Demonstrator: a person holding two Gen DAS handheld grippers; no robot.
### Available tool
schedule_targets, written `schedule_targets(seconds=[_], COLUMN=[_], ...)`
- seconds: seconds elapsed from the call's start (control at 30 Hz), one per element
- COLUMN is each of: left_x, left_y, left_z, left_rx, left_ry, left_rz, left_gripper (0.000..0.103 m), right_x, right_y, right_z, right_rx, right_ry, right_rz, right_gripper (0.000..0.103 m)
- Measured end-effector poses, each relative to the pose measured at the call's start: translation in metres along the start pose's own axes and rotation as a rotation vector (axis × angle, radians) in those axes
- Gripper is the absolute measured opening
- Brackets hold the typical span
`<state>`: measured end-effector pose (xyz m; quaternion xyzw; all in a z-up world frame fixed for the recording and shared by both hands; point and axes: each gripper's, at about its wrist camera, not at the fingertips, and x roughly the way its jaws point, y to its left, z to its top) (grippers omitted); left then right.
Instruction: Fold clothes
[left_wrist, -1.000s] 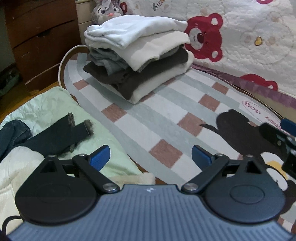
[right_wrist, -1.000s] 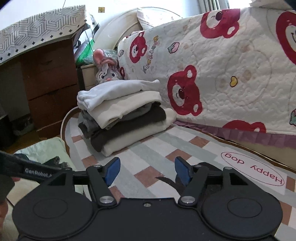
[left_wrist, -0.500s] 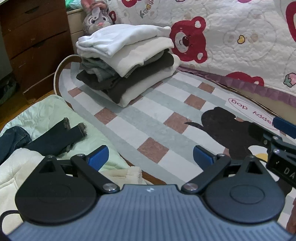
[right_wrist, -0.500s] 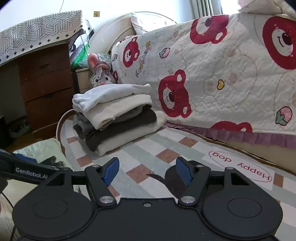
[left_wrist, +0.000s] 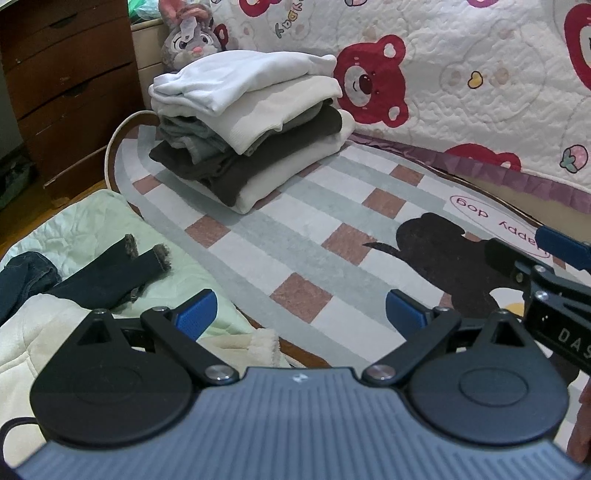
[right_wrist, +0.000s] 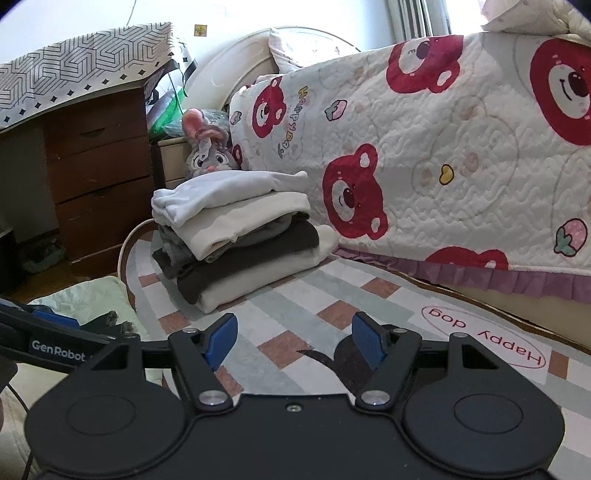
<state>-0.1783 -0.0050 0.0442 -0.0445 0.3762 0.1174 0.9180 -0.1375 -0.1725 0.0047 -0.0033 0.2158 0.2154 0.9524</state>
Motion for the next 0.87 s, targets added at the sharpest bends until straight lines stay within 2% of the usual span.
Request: schedule_targets(seconds=[0.37, 0.57, 0.87], left_x=[0.0007, 0.0010, 0.0038], left_y=[-0.0008, 0.0026, 0.0068], left_z=[-0.0006, -0.0012, -0.0021], left_rx=[-0.015, -0.032, -0.041], left_ry=[0.004, 0.009, 0.039], left_rz=[-0.028, -0.022, -0.024], left_gripper=[0.099, 0.103, 0.103], right_x=[0.0008, 0.0012, 0.0009], right_y=[0.0000, 0.0006, 0.0020], right_z=[-0.0029, -0.0027, -0.0044], right_rx=[0.022, 0.038, 0.047], right_ry=[0.014, 0.016, 0.019], right_rz=[0.012, 0.025, 0.031], right_gripper=[0.073, 0.074, 0.074])
